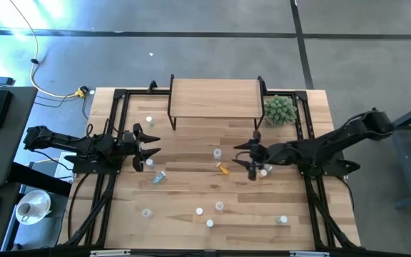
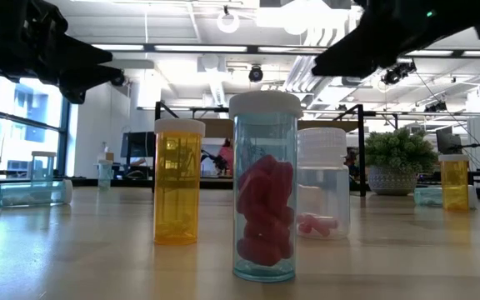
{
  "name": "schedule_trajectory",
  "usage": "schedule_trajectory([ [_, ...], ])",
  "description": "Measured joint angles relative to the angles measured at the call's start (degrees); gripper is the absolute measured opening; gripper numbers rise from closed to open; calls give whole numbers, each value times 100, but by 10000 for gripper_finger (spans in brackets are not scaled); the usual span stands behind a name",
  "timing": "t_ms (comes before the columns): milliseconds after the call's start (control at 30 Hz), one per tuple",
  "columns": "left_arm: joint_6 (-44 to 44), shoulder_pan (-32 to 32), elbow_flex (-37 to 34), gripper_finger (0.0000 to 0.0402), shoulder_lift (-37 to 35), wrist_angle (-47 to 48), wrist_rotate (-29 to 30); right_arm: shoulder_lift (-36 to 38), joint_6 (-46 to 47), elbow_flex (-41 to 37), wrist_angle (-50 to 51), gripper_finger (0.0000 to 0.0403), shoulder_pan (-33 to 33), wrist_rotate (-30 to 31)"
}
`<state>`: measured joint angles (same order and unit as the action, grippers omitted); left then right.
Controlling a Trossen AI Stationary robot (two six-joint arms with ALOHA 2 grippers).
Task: Pick and place medicine bottles onto shelf by color
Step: Put the top right transparent pill bottle on the shelf
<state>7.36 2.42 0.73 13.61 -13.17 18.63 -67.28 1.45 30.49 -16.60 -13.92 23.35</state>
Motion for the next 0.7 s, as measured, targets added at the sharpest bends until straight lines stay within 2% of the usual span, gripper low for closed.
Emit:
schedule_trajectory([
  [433, -1, -2, 0, 202, 0, -2, 0, -1588, 675, 660, 7, 220, 722, -629],
  [700, -1, -2, 0, 202, 0, -15, 0, -2458, 905, 1056, 5, 220, 931, -675],
])
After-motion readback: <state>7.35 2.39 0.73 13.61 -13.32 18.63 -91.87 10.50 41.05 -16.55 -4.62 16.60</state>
